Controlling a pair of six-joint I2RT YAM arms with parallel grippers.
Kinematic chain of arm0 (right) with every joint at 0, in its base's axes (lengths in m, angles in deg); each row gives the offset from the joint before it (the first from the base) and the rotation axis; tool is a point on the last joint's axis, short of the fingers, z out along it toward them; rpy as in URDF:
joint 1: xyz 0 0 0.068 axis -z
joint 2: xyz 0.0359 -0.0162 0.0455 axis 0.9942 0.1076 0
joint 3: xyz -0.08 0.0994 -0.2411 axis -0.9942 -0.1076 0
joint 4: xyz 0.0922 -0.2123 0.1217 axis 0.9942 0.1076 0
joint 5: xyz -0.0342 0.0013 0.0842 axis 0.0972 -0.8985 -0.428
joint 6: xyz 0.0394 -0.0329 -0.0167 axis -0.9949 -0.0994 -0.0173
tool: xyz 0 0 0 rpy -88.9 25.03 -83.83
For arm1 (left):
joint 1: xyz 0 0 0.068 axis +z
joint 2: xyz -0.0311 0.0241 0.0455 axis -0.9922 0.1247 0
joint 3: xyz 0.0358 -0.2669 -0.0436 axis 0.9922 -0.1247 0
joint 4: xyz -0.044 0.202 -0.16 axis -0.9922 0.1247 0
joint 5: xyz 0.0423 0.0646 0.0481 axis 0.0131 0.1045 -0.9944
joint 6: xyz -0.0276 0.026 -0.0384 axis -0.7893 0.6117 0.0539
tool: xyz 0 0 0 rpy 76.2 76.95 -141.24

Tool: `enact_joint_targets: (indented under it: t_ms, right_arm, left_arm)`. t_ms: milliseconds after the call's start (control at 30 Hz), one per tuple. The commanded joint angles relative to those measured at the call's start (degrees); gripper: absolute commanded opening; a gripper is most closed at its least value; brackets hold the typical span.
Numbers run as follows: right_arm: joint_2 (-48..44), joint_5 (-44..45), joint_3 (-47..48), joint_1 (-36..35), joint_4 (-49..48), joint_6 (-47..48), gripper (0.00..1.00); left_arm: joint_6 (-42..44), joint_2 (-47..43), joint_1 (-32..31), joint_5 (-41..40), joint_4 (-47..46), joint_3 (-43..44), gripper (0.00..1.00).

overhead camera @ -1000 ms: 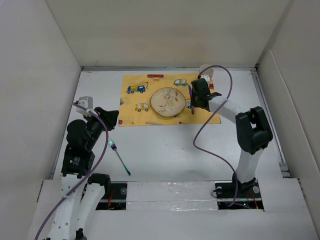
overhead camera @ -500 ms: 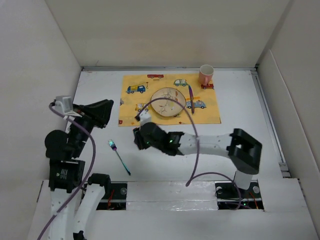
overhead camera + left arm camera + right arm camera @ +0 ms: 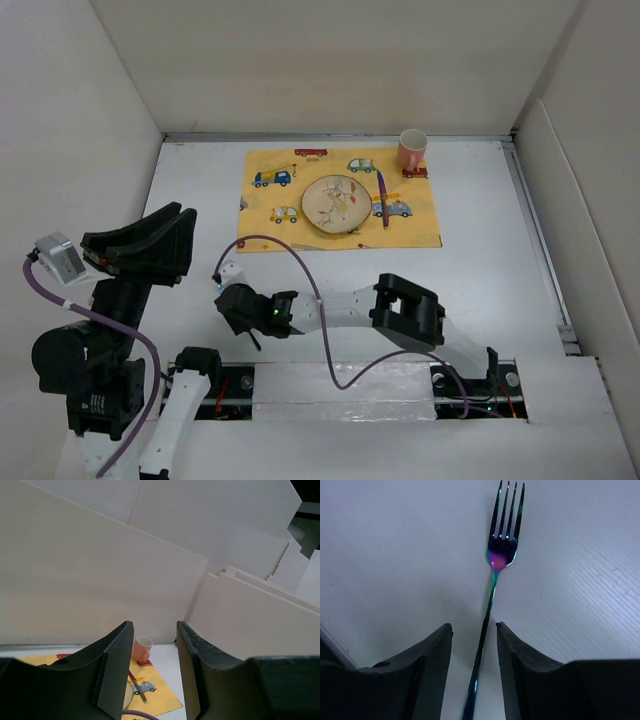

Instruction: Set the dinner table for one person

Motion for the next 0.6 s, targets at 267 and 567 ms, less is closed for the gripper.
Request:
enact_joint_targets:
  t_ms: [267,567]
  right_arm:
    - [6.62,7.83,7.78,-0.8,6.44,-0.76,0.04]
    - [-1.28,10.73,8.4,5.08,4.34,-0.94,0.0]
  left_arm:
    - [1.72,-1.56,-0.82,-2.12,0.13,-2.18,0.37]
    - [1.9,-1.21,-0.82,-2.3,-0.83,-6.57,0.37]
